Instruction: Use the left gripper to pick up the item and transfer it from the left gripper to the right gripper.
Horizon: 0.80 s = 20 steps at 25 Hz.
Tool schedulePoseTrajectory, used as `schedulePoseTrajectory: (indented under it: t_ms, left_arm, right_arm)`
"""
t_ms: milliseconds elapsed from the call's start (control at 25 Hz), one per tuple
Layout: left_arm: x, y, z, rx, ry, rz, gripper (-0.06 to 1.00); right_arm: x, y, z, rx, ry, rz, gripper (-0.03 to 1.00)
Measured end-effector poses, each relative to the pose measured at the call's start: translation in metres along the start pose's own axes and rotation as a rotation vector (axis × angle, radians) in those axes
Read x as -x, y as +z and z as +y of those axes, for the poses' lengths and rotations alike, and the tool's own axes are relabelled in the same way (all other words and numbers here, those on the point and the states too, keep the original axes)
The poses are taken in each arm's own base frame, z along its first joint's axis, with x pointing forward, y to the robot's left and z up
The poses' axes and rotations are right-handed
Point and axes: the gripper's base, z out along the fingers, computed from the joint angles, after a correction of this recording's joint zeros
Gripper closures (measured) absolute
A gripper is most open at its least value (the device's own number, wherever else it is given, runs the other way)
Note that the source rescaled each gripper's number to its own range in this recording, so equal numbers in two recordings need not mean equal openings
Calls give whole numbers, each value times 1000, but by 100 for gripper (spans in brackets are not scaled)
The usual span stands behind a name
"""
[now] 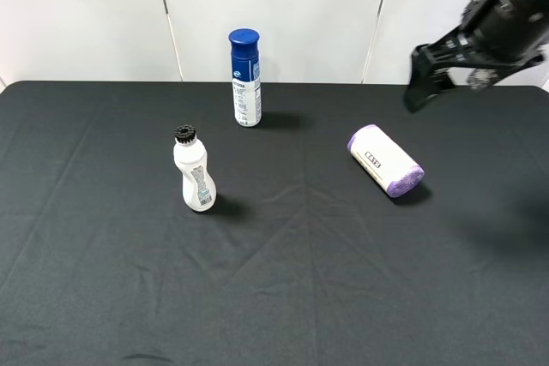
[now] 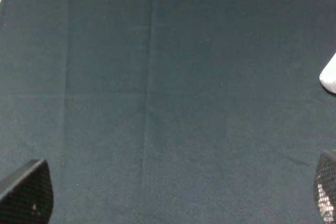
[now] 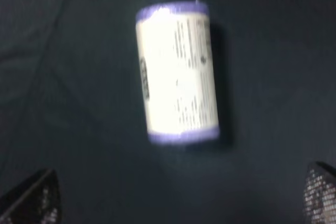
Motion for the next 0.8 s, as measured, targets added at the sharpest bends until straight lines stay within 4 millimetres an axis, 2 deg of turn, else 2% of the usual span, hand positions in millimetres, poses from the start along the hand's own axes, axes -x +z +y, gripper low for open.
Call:
schedulePoseTrajectory:
  t_ms: [160, 280, 560, 800]
  left_arm:
    - [0, 0, 0, 0, 0, 0, -5]
    - [0, 0, 0, 0, 0, 0, -5]
    - [0, 0, 0, 0, 0, 0, -5]
    - [0, 0, 0, 0, 0, 0, -5]
  right_arm:
    - [-17, -22, 3, 15, 2, 57, -3]
    - [-32, -31, 5, 19, 7, 80, -3]
    - [-94, -34, 9, 19, 61, 116, -3]
    - [-141, -48, 12, 15, 80, -19, -3]
